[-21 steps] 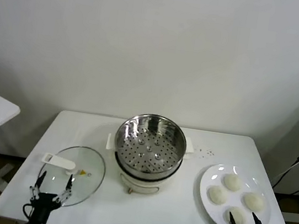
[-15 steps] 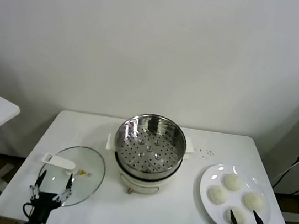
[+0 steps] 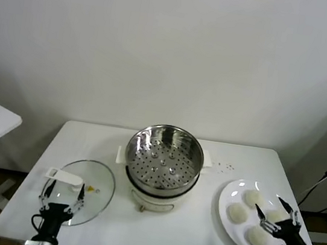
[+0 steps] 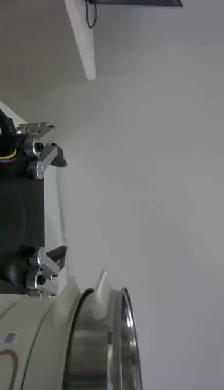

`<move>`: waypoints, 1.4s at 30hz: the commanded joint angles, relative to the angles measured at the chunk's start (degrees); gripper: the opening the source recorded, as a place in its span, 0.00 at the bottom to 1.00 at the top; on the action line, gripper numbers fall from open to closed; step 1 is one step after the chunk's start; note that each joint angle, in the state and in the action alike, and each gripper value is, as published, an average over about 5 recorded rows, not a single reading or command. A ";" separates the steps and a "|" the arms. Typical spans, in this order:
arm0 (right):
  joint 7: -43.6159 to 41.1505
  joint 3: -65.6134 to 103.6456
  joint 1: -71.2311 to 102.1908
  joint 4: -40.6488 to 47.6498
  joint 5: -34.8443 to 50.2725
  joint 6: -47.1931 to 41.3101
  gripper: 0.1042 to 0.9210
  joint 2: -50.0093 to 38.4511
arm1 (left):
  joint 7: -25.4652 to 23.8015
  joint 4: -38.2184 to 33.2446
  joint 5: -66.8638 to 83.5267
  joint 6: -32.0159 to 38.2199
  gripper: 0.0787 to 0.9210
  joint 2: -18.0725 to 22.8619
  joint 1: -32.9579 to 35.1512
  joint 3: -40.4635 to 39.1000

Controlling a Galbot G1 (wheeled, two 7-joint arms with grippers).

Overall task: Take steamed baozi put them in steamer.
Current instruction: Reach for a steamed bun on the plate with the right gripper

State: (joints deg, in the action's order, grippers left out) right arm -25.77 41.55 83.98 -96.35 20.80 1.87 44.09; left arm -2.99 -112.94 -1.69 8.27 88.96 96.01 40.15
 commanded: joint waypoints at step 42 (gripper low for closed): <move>-42.87 -80.60 -80.17 44.76 -27.52 -0.46 0.88 -2.23 | 1.76 1.37 -0.02 -2.14 0.88 -1.63 -1.12 1.17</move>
State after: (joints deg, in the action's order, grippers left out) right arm -68.59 -36.34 5.55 -54.99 -4.37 1.10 37.53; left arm -1.26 -111.58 -1.88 6.46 87.36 95.09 41.27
